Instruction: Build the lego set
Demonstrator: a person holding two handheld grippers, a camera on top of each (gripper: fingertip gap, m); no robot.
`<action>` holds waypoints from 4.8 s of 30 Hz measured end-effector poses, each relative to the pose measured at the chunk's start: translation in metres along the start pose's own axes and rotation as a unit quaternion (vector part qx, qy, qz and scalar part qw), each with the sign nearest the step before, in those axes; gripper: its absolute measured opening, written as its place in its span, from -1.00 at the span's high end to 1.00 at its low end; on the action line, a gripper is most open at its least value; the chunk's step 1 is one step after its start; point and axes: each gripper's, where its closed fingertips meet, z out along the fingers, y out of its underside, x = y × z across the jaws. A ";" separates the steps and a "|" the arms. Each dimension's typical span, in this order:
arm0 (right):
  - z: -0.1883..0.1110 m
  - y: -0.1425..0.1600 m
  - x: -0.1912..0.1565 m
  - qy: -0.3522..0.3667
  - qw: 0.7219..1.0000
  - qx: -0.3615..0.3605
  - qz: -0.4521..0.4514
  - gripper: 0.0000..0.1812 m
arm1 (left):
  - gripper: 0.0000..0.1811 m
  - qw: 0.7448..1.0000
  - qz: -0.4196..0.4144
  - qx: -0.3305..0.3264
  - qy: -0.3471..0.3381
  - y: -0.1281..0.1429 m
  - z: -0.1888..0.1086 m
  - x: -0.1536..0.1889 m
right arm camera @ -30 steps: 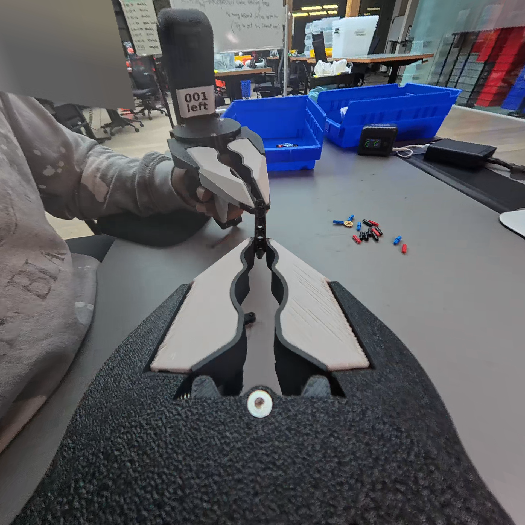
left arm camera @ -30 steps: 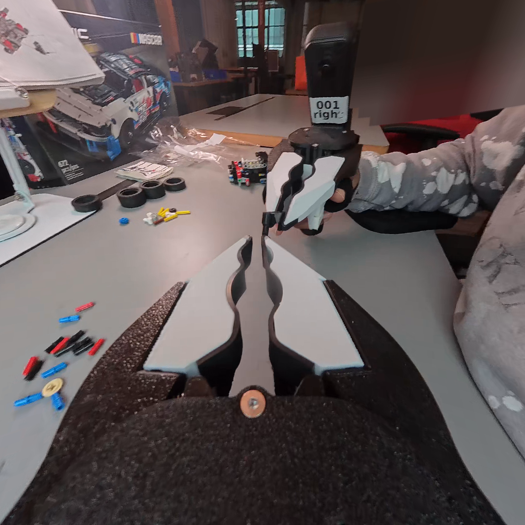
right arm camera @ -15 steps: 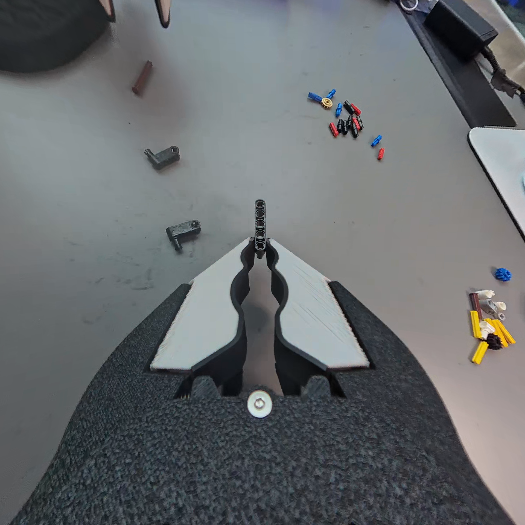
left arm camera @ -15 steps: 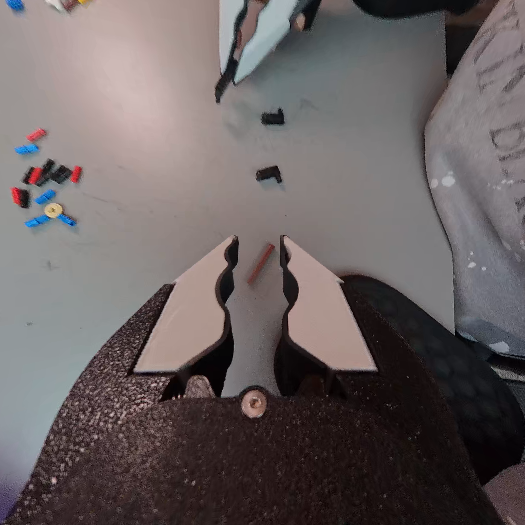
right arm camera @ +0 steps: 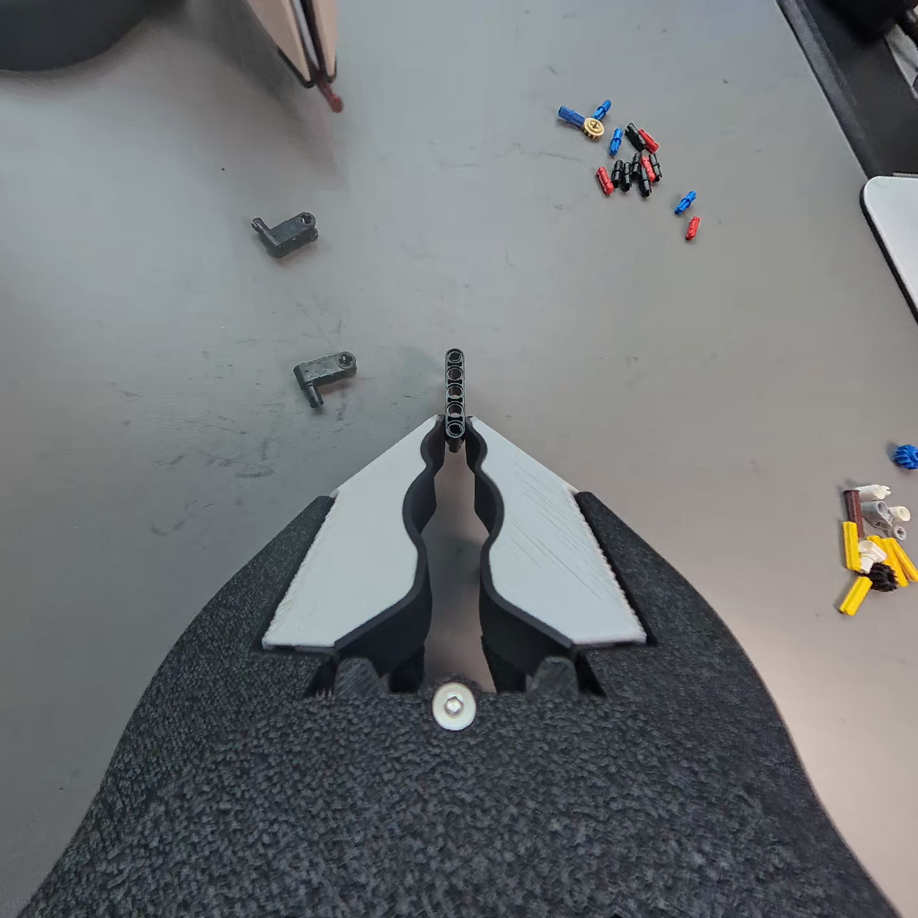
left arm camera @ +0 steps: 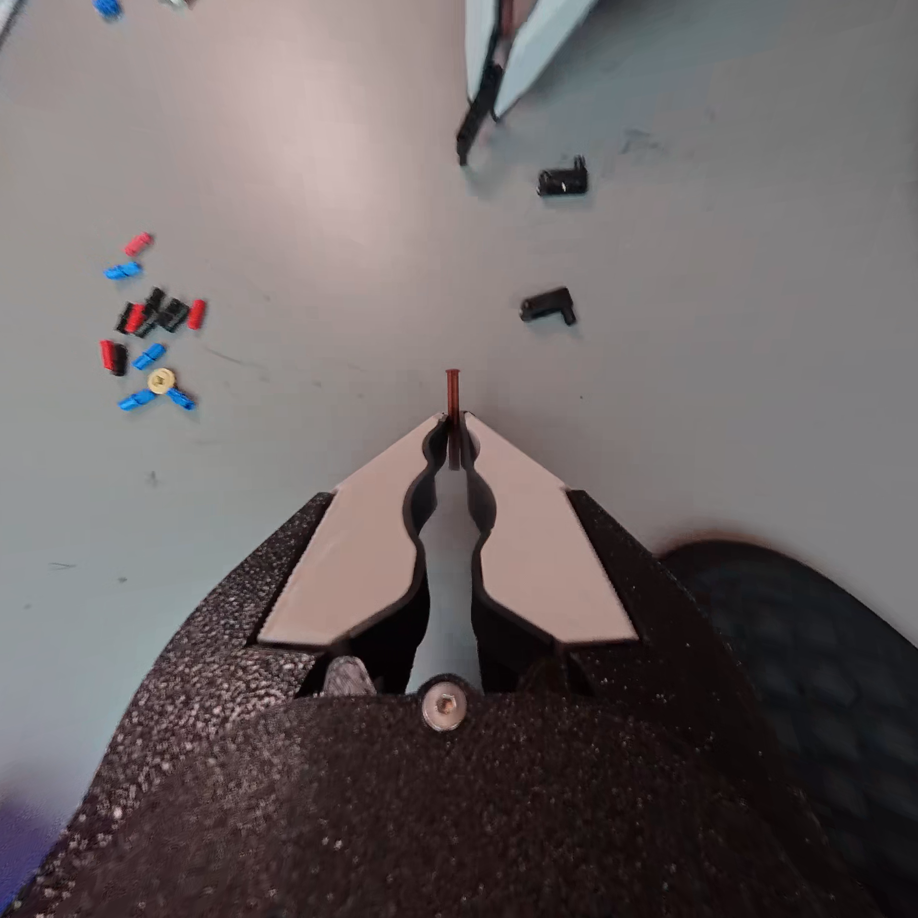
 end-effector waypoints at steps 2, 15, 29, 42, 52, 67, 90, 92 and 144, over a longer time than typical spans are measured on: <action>0.001 0.002 -0.001 0.001 1.000 -0.005 -0.003 0.92 | 0.96 0.998 -0.020 0.043 -0.035 -0.018 0.001 -0.017; -0.047 -0.064 0.007 -0.033 0.975 0.210 0.067 0.73 | 0.95 0.970 -0.089 0.224 0.022 -0.118 0.022 -0.003; -0.049 -0.070 0.021 0.033 0.968 0.241 0.057 0.76 | 0.96 0.746 -0.238 -0.090 -0.615 0.076 -0.287 -0.225; -0.034 -0.051 0.012 0.011 0.982 0.181 0.050 0.79 | 0.95 0.791 -0.427 -0.341 -0.274 0.249 -0.218 -0.184; -0.041 -0.052 0.021 0.031 0.979 0.192 0.063 0.79 | 0.58 0.811 -0.370 -0.287 -0.351 0.219 -0.218 -0.210; -0.048 -0.049 0.034 0.059 0.976 0.202 0.063 0.80 | 0.39 0.931 -0.115 0.319 -0.139 -0.140 -0.083 -0.090; 0.001 -0.014 -0.053 -0.093 0.995 0.004 -0.032 0.87 | 0.73 0.990 0.079 -0.005 0.120 -0.046 0.055 0.049; 0.003 -0.013 -0.052 -0.087 0.995 -0.003 -0.042 0.95 | 0.65 0.990 0.071 0.015 0.120 -0.055 0.057 0.049; -0.059 -0.062 0.050 0.043 0.949 0.247 0.193 0.94 | 0.66 0.979 -0.159 0.109 -0.059 -0.075 0.058 -0.059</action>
